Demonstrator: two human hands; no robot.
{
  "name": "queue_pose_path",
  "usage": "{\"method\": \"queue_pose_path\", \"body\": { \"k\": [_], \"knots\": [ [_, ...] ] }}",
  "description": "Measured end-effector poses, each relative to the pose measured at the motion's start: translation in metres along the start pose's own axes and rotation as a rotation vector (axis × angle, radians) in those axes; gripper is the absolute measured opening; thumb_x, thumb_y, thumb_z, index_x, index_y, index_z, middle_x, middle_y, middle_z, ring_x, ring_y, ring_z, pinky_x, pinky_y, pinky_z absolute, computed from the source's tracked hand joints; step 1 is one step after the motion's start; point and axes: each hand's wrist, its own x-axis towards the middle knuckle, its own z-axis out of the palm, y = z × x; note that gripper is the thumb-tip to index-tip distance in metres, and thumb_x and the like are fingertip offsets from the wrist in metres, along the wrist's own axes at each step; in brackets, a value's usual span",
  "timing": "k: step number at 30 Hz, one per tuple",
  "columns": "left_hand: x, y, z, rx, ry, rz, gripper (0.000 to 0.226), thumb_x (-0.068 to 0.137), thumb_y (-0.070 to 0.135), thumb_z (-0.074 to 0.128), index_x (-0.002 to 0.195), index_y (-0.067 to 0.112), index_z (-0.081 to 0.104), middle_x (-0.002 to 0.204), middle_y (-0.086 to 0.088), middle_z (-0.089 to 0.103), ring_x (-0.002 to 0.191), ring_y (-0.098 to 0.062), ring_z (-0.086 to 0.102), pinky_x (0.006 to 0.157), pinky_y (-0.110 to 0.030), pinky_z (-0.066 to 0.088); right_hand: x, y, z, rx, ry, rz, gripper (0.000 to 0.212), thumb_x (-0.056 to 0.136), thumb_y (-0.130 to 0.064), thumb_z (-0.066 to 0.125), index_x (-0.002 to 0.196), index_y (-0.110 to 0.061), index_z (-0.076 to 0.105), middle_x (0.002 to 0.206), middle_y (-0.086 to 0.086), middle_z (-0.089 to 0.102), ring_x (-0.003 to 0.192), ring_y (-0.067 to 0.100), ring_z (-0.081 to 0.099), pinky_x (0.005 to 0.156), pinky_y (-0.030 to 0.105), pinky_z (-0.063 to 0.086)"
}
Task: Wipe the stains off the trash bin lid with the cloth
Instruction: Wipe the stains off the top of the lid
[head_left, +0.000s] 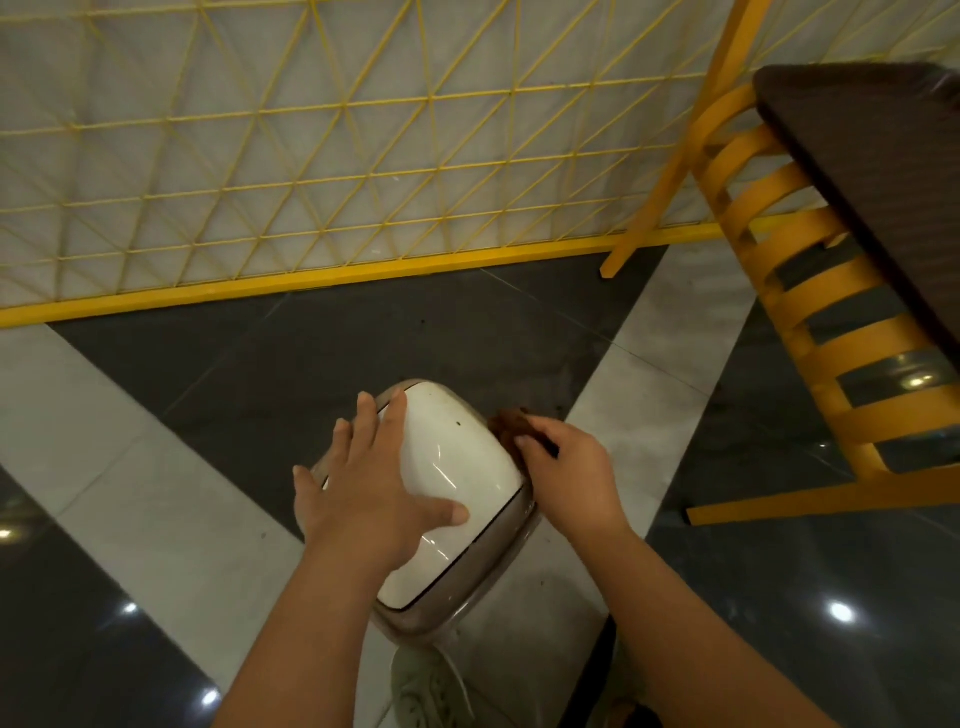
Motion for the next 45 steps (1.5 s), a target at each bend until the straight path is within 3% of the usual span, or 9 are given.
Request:
{"method": "queue_pose_path", "body": {
  "k": [7,10,14,21,28,31,37,41,45],
  "knots": [
    [-0.011,-0.007,-0.008,0.049,0.035,-0.036,0.132,0.059,0.064,0.077,0.148,0.039,-0.017,0.16,0.003,-0.02,0.148,-0.023,-0.01,0.116,-0.057,0.001,-0.035,0.028,-0.005,0.023,0.009,0.075,0.024,0.092,-0.02,0.058,0.114,-0.028,0.065,0.107,-0.012,0.062,0.095,0.0,0.056,0.089,0.015,0.045],
    [-0.021,-0.011,-0.013,0.102,0.067,-0.11,0.134,0.058,0.062,0.079,0.15,0.034,-0.013,0.162,0.0,0.001,0.147,-0.028,0.014,0.114,-0.05,0.018,-0.052,0.031,-0.001,-0.012,-0.036,0.052,0.025,0.091,-0.015,0.06,0.107,-0.034,0.065,0.103,-0.017,0.058,0.091,-0.003,0.054,0.083,0.009,0.042],
    [-0.026,-0.017,-0.012,-0.034,-0.039,-0.158,0.114,0.065,0.049,0.081,0.15,0.033,0.008,0.154,0.004,0.025,0.134,-0.025,0.04,0.104,-0.045,0.04,-0.073,0.036,0.008,-0.001,-0.057,0.052,0.032,0.088,-0.012,0.063,0.102,-0.041,0.062,0.105,-0.021,0.057,0.098,0.0,0.055,0.096,0.024,0.047],
    [-0.027,-0.015,-0.015,-0.081,-0.135,-0.116,0.117,0.07,0.046,0.079,0.151,0.033,-0.004,0.156,0.004,0.019,0.138,-0.027,0.033,0.105,-0.049,0.041,-0.088,0.031,0.026,0.008,0.048,-0.044,0.037,0.087,-0.017,0.064,0.117,-0.04,0.06,0.128,-0.023,0.051,0.118,-0.006,0.045,0.105,0.019,0.034],
    [-0.023,-0.012,-0.01,-0.08,-0.12,-0.092,0.126,0.066,0.052,0.079,0.151,0.028,-0.011,0.159,0.008,0.007,0.142,-0.025,0.025,0.109,-0.046,0.037,-0.077,0.039,0.017,-0.059,0.029,-0.001,0.033,0.089,-0.017,0.062,0.115,-0.037,0.062,0.129,-0.017,0.053,0.119,0.0,0.047,0.107,0.029,0.038],
    [-0.024,-0.007,-0.008,-0.144,-0.084,-0.099,0.129,0.06,0.058,0.08,0.151,0.025,-0.004,0.158,0.005,0.011,0.14,-0.025,0.027,0.108,-0.046,0.038,-0.073,0.044,0.012,-0.134,0.023,-0.032,0.033,0.089,-0.019,0.062,0.116,-0.038,0.062,0.13,-0.018,0.052,0.121,0.001,0.045,0.106,0.022,0.033],
    [-0.025,0.007,-0.003,-0.082,-0.009,-0.143,0.124,0.067,0.052,0.079,0.152,0.019,-0.005,0.16,0.0,0.007,0.143,-0.026,0.024,0.107,-0.043,0.037,-0.064,0.031,0.001,0.029,0.213,-0.035,0.036,0.089,-0.016,0.06,0.109,-0.046,0.053,0.119,-0.02,0.054,0.111,-0.003,0.05,0.1,0.032,0.046],
    [-0.023,0.01,0.002,-0.043,0.011,-0.157,0.127,0.064,0.057,0.079,0.152,0.018,-0.005,0.16,-0.002,0.009,0.141,-0.026,0.028,0.104,-0.042,0.04,-0.07,0.006,0.015,0.065,0.085,-0.21,0.04,0.088,-0.016,0.062,0.111,-0.048,0.056,0.126,-0.026,0.05,0.12,-0.007,0.044,0.101,0.018,0.04],
    [-0.02,0.006,0.004,-0.038,0.007,-0.155,0.13,0.061,0.057,0.081,0.153,0.017,-0.002,0.159,-0.002,0.013,0.137,-0.025,0.033,0.101,-0.039,0.042,-0.063,0.005,0.033,0.057,0.057,-0.213,0.035,0.089,-0.02,0.06,0.115,-0.044,0.059,0.132,-0.02,0.049,0.123,-0.002,0.044,0.103,0.022,0.039]
  ]
}}
